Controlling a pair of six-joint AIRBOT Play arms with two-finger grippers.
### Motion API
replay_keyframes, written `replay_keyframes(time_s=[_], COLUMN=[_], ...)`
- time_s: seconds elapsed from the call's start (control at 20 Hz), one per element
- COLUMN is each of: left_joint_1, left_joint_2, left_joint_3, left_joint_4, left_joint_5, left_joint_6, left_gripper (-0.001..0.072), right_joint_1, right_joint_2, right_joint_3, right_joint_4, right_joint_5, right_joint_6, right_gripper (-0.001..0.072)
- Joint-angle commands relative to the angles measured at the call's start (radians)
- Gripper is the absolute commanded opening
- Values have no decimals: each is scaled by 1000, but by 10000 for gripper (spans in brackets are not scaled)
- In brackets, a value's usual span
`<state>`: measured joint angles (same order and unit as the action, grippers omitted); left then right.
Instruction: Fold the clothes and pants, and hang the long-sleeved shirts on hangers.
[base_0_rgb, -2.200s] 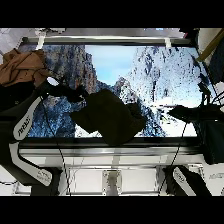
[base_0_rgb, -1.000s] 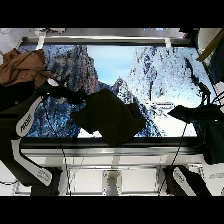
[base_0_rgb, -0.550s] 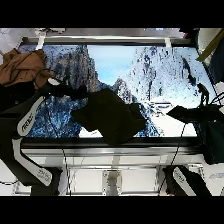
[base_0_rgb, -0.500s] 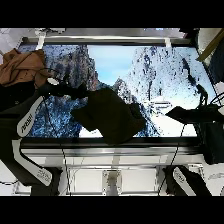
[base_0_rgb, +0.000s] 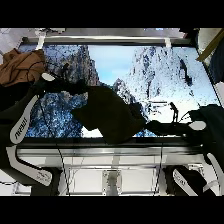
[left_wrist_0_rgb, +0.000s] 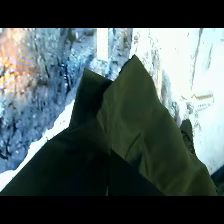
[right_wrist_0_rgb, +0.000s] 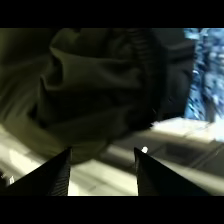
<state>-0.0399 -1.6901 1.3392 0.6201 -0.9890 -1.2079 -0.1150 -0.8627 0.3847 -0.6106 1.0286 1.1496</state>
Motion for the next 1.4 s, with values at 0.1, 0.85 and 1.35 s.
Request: replay_keyframes(time_s=[0.1,0.85,1.35], left_joint_1=[0,160,159], left_joint_2=[21,536,782], left_joint_3=[1,2,2], left_joint_4=[0,0,75], left_joint_5=[-18,-71,288], left_joint_6=[12,102,176], left_gripper=[10,8,8], right_joint_1=[235,302,302], right_joint_2=[-55,41,-159], right_joint_3=[-36,544,1107], right_joint_4=[87,-34,-142], right_joint_5=[-320,-154,-103], right_joint_6=[-19,-63,-35], right_gripper=[458,26,23])
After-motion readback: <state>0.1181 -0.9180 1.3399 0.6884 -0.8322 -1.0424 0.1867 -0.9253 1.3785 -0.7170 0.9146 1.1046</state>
